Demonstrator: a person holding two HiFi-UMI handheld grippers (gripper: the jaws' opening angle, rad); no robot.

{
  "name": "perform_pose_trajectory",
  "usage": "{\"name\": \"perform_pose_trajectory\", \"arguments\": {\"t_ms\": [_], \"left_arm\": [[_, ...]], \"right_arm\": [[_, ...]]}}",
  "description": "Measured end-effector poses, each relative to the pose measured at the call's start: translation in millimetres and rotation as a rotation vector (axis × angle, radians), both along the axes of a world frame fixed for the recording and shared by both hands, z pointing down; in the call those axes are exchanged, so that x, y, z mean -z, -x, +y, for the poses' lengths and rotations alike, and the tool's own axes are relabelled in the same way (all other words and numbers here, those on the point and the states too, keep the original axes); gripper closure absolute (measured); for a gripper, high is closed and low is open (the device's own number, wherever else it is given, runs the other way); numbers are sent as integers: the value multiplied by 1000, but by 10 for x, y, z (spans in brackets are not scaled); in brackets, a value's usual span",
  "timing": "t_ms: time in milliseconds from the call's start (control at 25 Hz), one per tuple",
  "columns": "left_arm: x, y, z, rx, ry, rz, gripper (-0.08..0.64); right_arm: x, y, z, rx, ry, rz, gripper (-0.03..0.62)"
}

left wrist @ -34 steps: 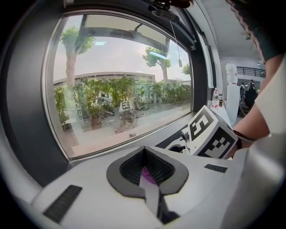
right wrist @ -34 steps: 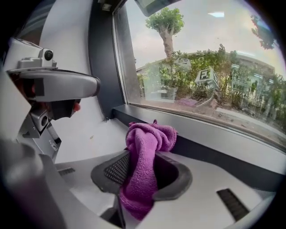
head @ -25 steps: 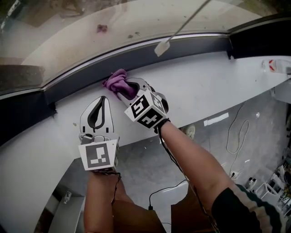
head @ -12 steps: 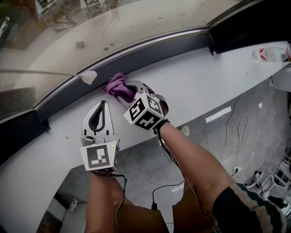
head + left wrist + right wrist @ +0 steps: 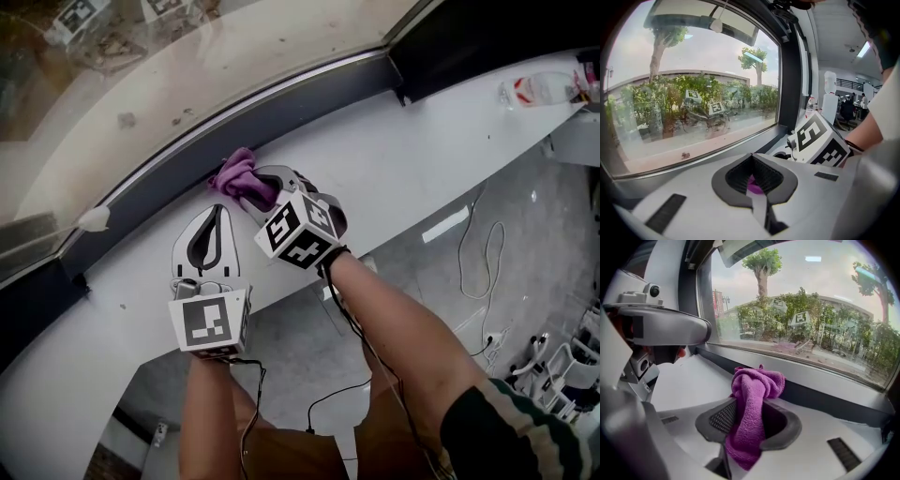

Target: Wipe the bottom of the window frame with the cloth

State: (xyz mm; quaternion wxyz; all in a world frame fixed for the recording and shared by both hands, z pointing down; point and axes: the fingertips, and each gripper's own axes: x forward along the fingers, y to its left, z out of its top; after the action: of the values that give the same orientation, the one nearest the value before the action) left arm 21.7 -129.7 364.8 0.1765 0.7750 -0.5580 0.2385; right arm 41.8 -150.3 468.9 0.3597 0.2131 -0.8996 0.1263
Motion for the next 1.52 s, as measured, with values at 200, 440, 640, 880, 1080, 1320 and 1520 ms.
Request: {"name": "perform_pose_trajectory", "arguments": {"t_ms": [200,440,640,880,1080,1320,1520], "left_arm": [[-73,-198,-113,-19,-13,13,551],[-148,-523,-296,-39,-11,23,551],[-169,-948,-534,-63,3,47,551],[-219,-1103,-525,-125,-11,47,551],[-181,-1371,-661,-155,-21,72,551],[-304,-1917,-982,-196,-24,43,551],[-324,-2125,-1070,-210,-20,60,551]], "right_arm": [[5,-211,-107,-7,-12,5,437],[-6,-597,-292,-22,-30,24,439],[-37,-1049,-509,-54,-30,41,439],[0,-1262,-599,-79,-60,64,439],[46,-1505,-707,-103,-70,75,439],[-32,-2024,-972,-140,-81,104,440],[-29,-2286,-1071,-189,-82,120,440]]}}
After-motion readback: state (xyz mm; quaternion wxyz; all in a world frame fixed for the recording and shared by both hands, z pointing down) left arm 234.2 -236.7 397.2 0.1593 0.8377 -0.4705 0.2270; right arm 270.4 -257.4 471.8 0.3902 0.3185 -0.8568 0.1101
